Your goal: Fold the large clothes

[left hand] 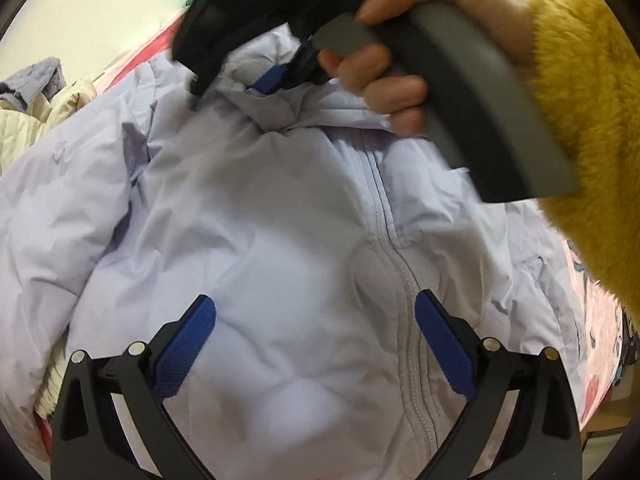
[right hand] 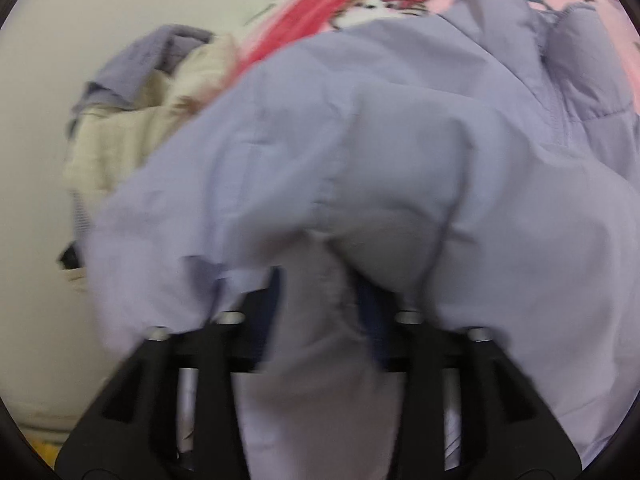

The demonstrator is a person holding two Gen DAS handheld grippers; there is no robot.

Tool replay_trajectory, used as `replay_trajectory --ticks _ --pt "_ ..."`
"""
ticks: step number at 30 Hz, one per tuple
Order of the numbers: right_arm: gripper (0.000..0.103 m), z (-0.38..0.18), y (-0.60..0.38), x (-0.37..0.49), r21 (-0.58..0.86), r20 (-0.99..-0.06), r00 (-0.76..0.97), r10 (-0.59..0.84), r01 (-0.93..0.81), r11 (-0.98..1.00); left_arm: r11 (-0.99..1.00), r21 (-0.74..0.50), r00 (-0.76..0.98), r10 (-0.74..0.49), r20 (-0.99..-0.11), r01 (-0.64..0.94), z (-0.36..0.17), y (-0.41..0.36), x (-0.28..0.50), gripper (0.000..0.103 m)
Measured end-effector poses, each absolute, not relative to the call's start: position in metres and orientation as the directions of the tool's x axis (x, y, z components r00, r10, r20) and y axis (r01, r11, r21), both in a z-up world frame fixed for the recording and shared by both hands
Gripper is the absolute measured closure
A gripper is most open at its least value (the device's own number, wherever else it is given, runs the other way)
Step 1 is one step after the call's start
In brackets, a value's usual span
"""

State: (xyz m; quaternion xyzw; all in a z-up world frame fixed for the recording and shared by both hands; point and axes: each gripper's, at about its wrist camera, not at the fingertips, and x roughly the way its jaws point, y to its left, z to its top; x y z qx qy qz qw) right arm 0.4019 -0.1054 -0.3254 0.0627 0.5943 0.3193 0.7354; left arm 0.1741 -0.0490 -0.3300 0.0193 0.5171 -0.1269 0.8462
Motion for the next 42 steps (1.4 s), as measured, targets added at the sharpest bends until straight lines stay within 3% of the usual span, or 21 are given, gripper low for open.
replay_trajectory --ticks 4,7,11,14,18,23,24,29,32,34,37,42 --pt "0.028 -0.273 -0.125 0.376 0.482 -0.761 0.17 0.626 -0.498 0.721 0.967 -0.095 0.477 -0.201 -0.855 0.237 -0.318 -0.045 0.181 0.005" --pt "0.027 -0.236 -0.164 0.347 0.475 -0.703 0.297 0.647 -0.481 0.737 0.968 -0.094 0.519 -0.205 -0.83 0.233 -0.305 -0.039 0.193 0.005" --pt "0.027 -0.231 -0.241 0.305 0.304 -0.751 0.51 0.42 -0.298 0.905 0.967 -0.146 0.575 -0.242 -0.782 0.208 -0.291 -0.03 0.238 0.005" --pt "0.027 -0.252 -0.289 0.274 0.116 -0.821 0.534 0.203 -0.192 0.975 0.962 -0.127 0.609 -0.252 -0.752 0.241 -0.29 -0.023 0.28 0.005" --pt "0.027 -0.287 -0.331 0.25 0.058 -0.87 0.484 0.099 -0.1 0.993 0.932 -0.086 0.635 -0.305 -0.71 0.351 -0.294 -0.017 0.317 0.005" --pt "0.029 -0.314 -0.34 0.248 0.009 -0.852 0.522 0.049 -0.078 0.997 0.879 -0.098 0.555 -0.377 -0.741 0.467 -0.304 -0.02 0.354 0.006" --pt "0.029 -0.319 -0.337 0.25 -0.019 -0.847 0.531 0.037 -0.099 0.995 0.877 -0.118 0.541 -0.388 -0.746 0.466 -0.307 -0.019 0.358 0.007" --pt "0.038 -0.344 -0.322 0.256 -0.214 -0.834 0.547 -0.076 -0.192 0.958 0.87 -0.243 0.458 -0.441 -0.772 0.429 -0.324 -0.013 0.368 0.058" --pt "0.039 -0.353 -0.311 0.252 -0.415 -0.772 0.595 -0.222 -0.207 0.886 0.862 -0.229 0.436 -0.438 -0.786 0.453 -0.328 -0.016 0.358 0.068" --pt "0.041 -0.355 -0.308 0.25 -0.498 -0.736 0.615 -0.281 -0.212 0.841 0.852 -0.248 0.419 -0.455 -0.786 0.46 -0.329 -0.013 0.35 0.068" --pt "0.054 -0.357 -0.313 0.253 -0.557 -0.704 0.628 -0.332 -0.198 0.807 0.849 -0.267 0.401 -0.463 -0.79 0.456 -0.331 -0.008 0.343 0.068" --pt "0.055 -0.364 -0.32 0.268 -0.611 -0.683 0.622 -0.384 -0.198 0.767 0.834 -0.343 0.366 -0.51 -0.778 0.432 -0.337 0.006 0.339 0.067"
